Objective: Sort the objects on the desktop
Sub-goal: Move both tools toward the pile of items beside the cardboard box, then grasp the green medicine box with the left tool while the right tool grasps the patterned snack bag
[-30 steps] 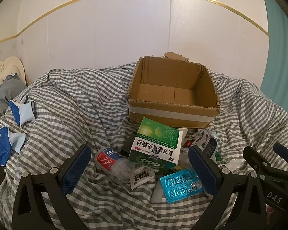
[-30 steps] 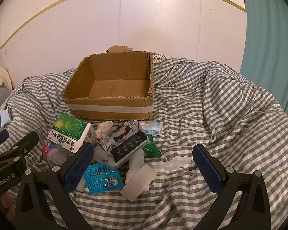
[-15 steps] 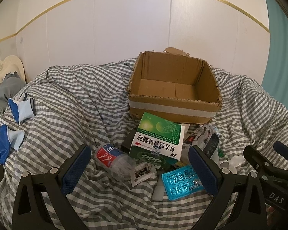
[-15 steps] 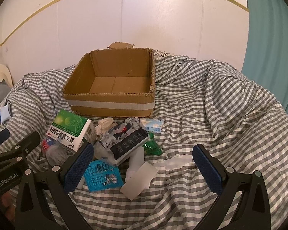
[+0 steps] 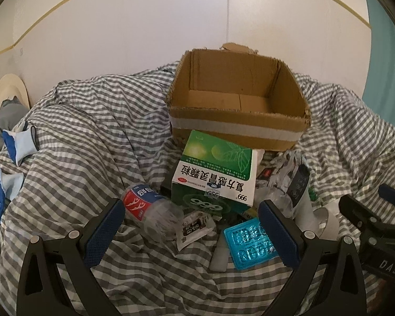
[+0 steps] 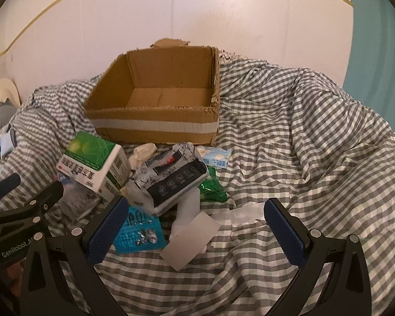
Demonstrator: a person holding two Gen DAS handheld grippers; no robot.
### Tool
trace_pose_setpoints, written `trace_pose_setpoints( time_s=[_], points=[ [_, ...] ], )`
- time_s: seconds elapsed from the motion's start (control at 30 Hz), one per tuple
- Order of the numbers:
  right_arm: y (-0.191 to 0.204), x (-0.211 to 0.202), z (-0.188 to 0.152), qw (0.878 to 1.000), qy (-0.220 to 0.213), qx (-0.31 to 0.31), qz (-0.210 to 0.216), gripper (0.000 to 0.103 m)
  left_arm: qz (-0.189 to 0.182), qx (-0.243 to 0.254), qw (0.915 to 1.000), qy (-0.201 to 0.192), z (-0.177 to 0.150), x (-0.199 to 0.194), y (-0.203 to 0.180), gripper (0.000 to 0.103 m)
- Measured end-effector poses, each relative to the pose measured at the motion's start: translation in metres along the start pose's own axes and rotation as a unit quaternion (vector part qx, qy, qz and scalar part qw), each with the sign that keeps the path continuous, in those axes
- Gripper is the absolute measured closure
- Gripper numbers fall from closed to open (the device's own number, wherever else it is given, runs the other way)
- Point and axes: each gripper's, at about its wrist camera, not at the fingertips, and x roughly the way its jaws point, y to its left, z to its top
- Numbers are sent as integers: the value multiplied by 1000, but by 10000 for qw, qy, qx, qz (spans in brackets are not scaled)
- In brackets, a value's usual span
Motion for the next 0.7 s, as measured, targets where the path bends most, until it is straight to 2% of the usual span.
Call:
trace_pose_setpoints(
  time_s=[0.13,0.4,0.57,0.7],
  points=[
    [-13,9,0,9999,119,10,-30,0,-28,141,9999,-65,1,8,-2,0],
    [-35,31,0,9990,306,320,44,0,-402,392,9984,-47,11,39,-14,0],
    [-39,47,0,9984,434,354,107,0,-135,969,9951,175,7,70,-34,0],
    [-33,64,5,9975,561,298,326,0,-40,1056,9936,389,10,92,-33,0]
  ],
)
